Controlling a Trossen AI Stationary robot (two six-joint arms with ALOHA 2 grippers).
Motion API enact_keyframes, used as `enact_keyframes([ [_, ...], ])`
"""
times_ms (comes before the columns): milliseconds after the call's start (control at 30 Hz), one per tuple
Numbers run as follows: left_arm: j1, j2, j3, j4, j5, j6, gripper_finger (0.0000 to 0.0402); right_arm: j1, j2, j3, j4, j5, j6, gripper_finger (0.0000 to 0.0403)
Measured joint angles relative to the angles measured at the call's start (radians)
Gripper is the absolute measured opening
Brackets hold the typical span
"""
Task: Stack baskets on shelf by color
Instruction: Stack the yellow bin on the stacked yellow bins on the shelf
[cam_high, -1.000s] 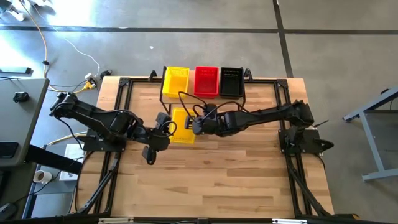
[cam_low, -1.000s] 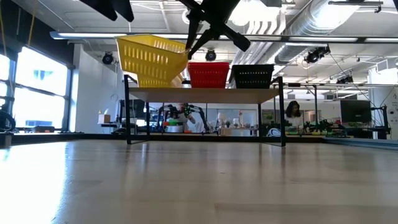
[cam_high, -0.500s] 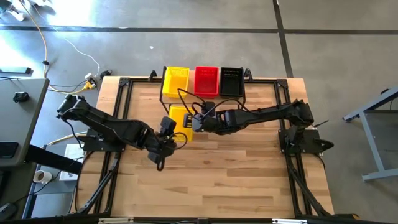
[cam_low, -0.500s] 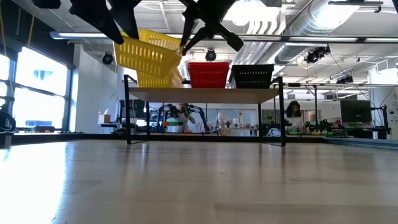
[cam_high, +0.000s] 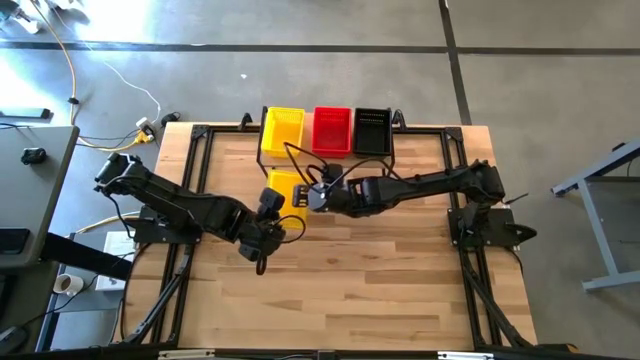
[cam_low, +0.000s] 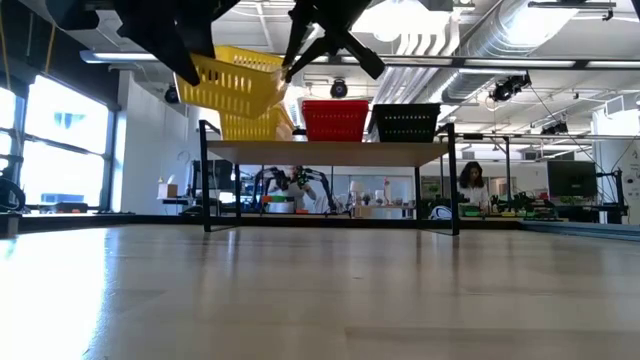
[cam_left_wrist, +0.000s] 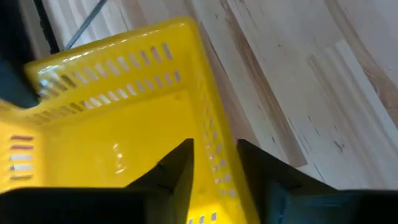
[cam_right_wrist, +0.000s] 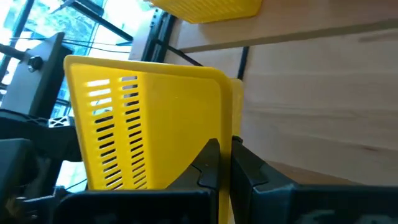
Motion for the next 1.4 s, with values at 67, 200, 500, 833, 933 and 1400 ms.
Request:
enact_keyframes([
  [67, 0.006, 0.000, 0.000, -0.001, 0.002, 0.000, 0.0091, 0.000, -0.002, 0.000, 0.020, 0.000, -0.020, 0.0000],
  [200, 0.008, 0.000, 0.000, 0.000, 0.004, 0.000, 0.0040, 0.000, -0.002, 0.000, 0.036, -0.003, -0.047, 0.0000],
  [500, -0.013, -0.001, 0.000, -0.002, -0.005, 0.000, 0.0003, 0.006, -0.002, 0.000, 0.033, -0.019, -0.107, 0.0015],
  [833, -0.015, -0.003, 0.000, -0.003, -0.003, 0.009, 0.0001, -0.007, -0.014, 0.000, 0.024, -0.032, -0.132, 0.0118],
  [933, -0.001, -0.024, 0.000, -0.002, -0.001, 0.018, 0.0001, -0.013, -0.044, 0.000, -0.005, -0.004, -0.132, 0.0131],
  [1400, 0.142, -0.198, 0.000, 0.065, 0.060, 0.096, 0.0000, -0.035, -0.221, 0.000, -0.088, 0.126, -0.362, 0.0133],
])
